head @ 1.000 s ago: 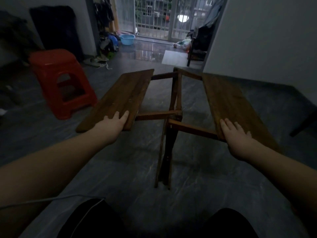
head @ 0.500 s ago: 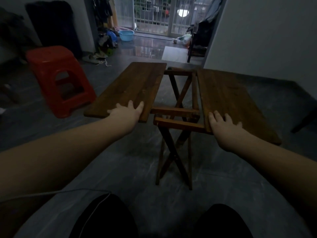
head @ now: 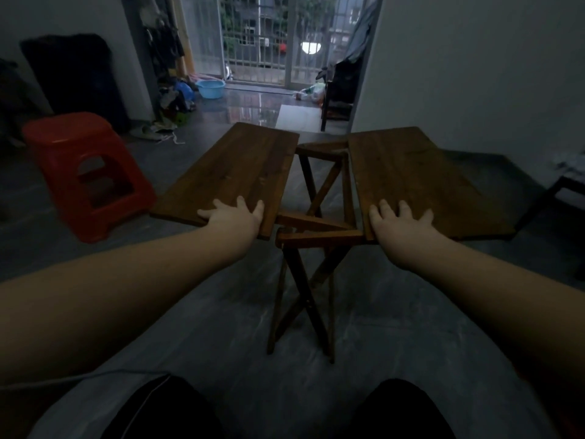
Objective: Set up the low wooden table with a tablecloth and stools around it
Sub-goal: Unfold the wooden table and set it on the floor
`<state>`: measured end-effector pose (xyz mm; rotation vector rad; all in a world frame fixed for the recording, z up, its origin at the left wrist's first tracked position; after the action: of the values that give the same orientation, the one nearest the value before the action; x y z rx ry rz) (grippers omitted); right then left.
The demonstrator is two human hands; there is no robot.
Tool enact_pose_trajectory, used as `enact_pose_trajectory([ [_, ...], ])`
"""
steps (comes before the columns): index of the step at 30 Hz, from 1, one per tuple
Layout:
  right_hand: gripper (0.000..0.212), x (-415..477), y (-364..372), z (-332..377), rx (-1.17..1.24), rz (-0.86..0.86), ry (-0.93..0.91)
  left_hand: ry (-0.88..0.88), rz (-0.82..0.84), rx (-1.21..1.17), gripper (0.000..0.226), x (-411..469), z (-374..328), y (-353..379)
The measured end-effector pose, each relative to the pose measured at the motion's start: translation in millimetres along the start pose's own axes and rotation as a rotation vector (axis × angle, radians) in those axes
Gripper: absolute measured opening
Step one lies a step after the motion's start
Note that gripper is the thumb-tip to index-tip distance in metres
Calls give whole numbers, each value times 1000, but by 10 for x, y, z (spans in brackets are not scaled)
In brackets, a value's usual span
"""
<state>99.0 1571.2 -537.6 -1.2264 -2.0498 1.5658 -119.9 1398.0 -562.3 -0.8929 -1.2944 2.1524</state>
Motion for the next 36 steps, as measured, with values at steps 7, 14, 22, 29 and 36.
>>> enact_pose_trajectory([
  [7, 99, -53, 99, 10, 35, -15, -28, -1, 80, -18, 106, 33, -385, -171],
  [14, 101, -76, 154, 244, 87, 70, -70, -4, 130, -59, 109, 52, -451, 41],
  [22, 96, -138, 463, 301, 137, 99, -111, 12, 171, -38, 117, -42, -558, 172],
  [29, 83, -185, 627, 223, 86, 36, -201, 40, 166, -2, 109, -179, -627, 311],
  [36, 92, -249, 729, 133, 94, -22, -301, 164, 40, 140, 100, -328, -485, 395],
])
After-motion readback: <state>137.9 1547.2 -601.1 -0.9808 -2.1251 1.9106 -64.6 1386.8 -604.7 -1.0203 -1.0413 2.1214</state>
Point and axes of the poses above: each hand's wrist, its own x-axis towards the middle knuckle, its own y-axis out of the palm, z = x × y, the point moved 2 cm from there along x, towards the middle knuckle, and after that the axes turned 1 degree about x, right-handed, at the moved point
